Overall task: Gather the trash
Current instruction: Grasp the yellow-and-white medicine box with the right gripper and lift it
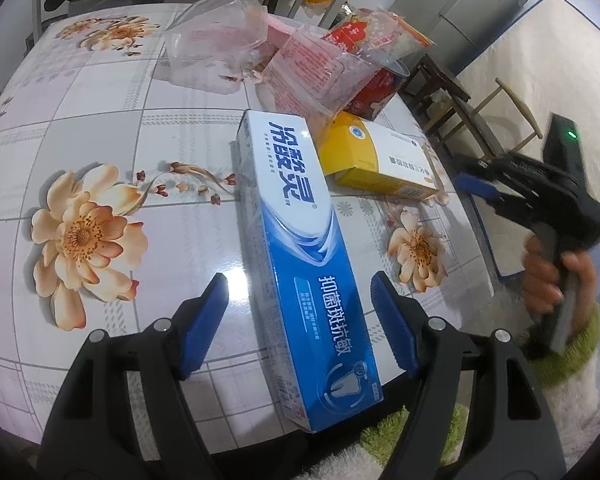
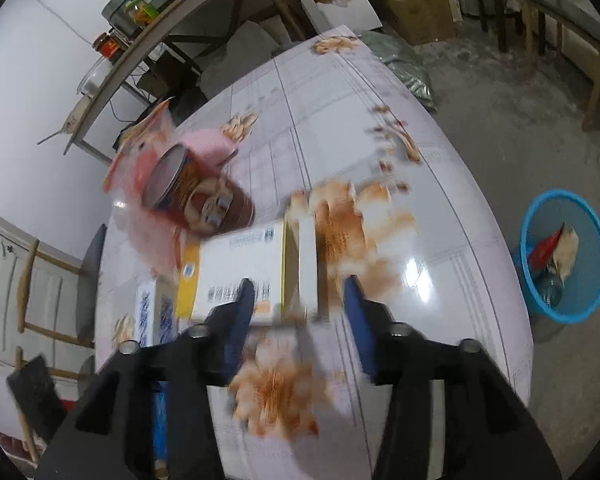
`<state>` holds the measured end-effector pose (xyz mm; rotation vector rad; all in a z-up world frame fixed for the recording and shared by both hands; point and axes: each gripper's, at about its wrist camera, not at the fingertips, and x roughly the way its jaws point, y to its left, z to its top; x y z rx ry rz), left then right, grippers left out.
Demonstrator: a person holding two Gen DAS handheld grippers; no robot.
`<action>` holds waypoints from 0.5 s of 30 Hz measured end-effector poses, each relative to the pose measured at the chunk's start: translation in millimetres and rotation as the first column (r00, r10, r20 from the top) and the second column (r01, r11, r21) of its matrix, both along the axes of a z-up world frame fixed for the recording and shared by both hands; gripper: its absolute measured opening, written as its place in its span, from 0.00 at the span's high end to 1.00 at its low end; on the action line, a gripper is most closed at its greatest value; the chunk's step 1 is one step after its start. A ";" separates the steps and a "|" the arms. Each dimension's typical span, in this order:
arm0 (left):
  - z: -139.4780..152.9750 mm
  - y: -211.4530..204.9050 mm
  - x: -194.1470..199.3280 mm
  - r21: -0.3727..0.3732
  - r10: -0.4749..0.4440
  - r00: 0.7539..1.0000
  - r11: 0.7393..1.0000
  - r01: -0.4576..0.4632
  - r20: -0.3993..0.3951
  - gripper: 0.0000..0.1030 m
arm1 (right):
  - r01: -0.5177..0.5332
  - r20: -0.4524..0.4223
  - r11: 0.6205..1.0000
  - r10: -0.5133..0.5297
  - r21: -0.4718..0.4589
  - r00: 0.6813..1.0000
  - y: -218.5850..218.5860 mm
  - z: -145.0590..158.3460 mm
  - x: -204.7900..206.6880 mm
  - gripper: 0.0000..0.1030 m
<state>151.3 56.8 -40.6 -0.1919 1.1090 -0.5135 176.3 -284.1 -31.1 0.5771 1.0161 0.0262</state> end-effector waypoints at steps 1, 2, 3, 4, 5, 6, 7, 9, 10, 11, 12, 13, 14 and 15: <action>0.0 0.8 0.1 0.000 0.002 1.000 1.000 -0.002 -0.001 0.33 | -0.001 -0.003 1.000 0.001 0.011 1.000 -1.4 -4.6 6.8 0.55; 0.3 1.6 -0.2 0.001 0.004 1.000 1.000 -0.004 -0.001 0.33 | 0.004 -0.010 0.999 -0.004 0.033 1.000 -3.9 -10.8 12.9 0.56; 0.5 2.1 -0.1 0.001 0.005 1.000 1.000 -0.005 -0.003 0.33 | 0.019 -0.022 0.996 -0.017 0.087 1.000 -8.7 -19.8 18.1 0.62; 0.7 2.6 0.0 0.003 0.007 1.000 1.000 -0.007 -0.004 0.33 | 0.023 -0.022 0.988 -0.019 0.152 1.000 -11.6 -25.9 20.1 0.79; 0.9 3.1 0.5 0.003 0.008 1.000 1.000 -0.008 -0.004 0.33 | 0.028 -0.009 0.973 -0.026 0.227 1.000 -15.2 -30.6 20.2 0.85; 1.4 3.2 0.9 0.002 0.008 1.000 1.000 -0.008 -0.005 0.33 | 0.048 -0.010 0.966 -0.047 0.253 0.999 -18.1 -33.1 17.8 0.86; 1.9 3.4 0.6 0.000 0.007 1.000 1.000 -0.007 -0.004 0.33 | 0.058 -0.004 0.966 -0.059 0.252 0.998 -18.0 -33.0 15.5 0.86; 1.9 3.0 0.9 -0.002 0.002 1.000 1.000 -0.002 -0.002 0.33 | 0.071 0.001 0.964 -0.074 0.257 0.997 -16.7 -33.6 8.7 0.87; 1.2 2.5 1.6 0.000 -0.002 1.000 1.000 0.002 -0.002 0.33 | 0.078 -0.001 0.961 -0.081 0.264 0.997 -16.3 -34.1 5.3 0.87; 0.4 2.1 2.5 0.000 -0.003 1.000 1.000 0.003 -0.005 0.33 | 0.091 -0.007 0.958 -0.093 0.273 0.996 -15.8 -34.3 -0.4 0.87; -0.6 2.2 3.2 -0.004 -0.003 1.000 1.000 0.003 -0.009 0.33 | 0.102 -0.013 0.955 -0.102 0.277 0.995 -16.3 -33.5 -5.1 0.87; -1.3 2.0 4.5 -0.009 -0.003 1.000 1.000 0.003 -0.012 0.33 | 0.117 -0.021 0.952 -0.116 0.281 0.993 -16.4 -32.8 -11.1 0.87; -2.0 2.1 4.9 -0.013 -0.003 1.000 1.000 0.003 -0.013 0.33 | 0.135 -0.029 0.950 -0.132 0.281 0.991 -16.5 -31.1 -18.5 0.87; -2.7 1.9 6.1 -0.015 -0.003 1.000 1.000 0.003 -0.014 0.33 | 0.147 -0.033 0.950 -0.144 0.276 0.989 -16.1 -28.7 -26.4 0.87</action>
